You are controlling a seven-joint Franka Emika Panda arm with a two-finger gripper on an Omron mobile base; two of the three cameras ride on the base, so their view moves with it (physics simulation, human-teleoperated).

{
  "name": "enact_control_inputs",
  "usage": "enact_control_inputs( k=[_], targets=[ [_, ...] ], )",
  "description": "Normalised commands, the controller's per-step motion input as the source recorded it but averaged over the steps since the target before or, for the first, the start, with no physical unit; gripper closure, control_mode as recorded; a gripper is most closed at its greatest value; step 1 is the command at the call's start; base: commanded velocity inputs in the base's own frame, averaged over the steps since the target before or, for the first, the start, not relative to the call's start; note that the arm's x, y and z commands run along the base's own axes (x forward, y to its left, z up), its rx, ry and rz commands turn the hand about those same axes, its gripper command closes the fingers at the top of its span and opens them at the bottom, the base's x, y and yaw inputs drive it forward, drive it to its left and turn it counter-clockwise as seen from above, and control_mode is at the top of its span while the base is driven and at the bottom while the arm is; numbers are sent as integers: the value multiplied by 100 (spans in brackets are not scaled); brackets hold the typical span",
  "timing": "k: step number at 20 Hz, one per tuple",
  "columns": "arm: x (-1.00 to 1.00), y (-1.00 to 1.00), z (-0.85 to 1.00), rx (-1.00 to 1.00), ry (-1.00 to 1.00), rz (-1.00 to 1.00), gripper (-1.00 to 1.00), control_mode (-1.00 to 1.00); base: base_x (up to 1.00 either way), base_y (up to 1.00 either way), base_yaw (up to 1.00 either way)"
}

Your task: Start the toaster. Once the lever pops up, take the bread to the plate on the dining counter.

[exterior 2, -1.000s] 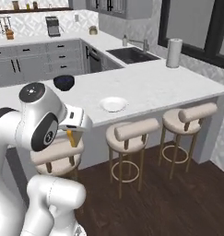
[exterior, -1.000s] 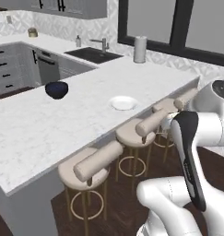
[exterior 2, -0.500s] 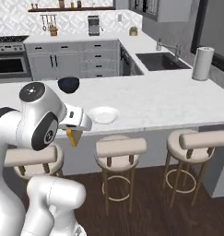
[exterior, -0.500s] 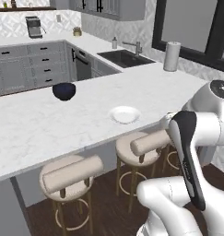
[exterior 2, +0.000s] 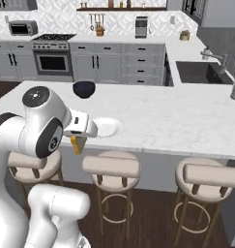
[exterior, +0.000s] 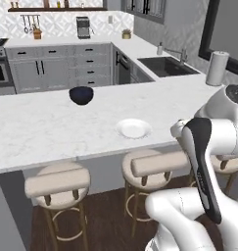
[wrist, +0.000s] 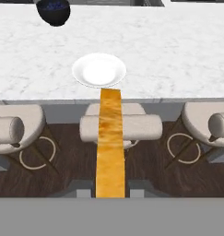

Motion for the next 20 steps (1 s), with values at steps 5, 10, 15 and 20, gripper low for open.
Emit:
enact_control_inputs(
  k=[5,10,15,20],
  targets=[
    [0,0,0,0,0,0,100,100,37,-3,29],
    [0,0,0,0,0,0,100,100,76,4,9],
    [0,0,0,0,0,0,100,100,50,0,0],
    [0,0,0,0,0,0,100,100,7,0,0]
  ],
)
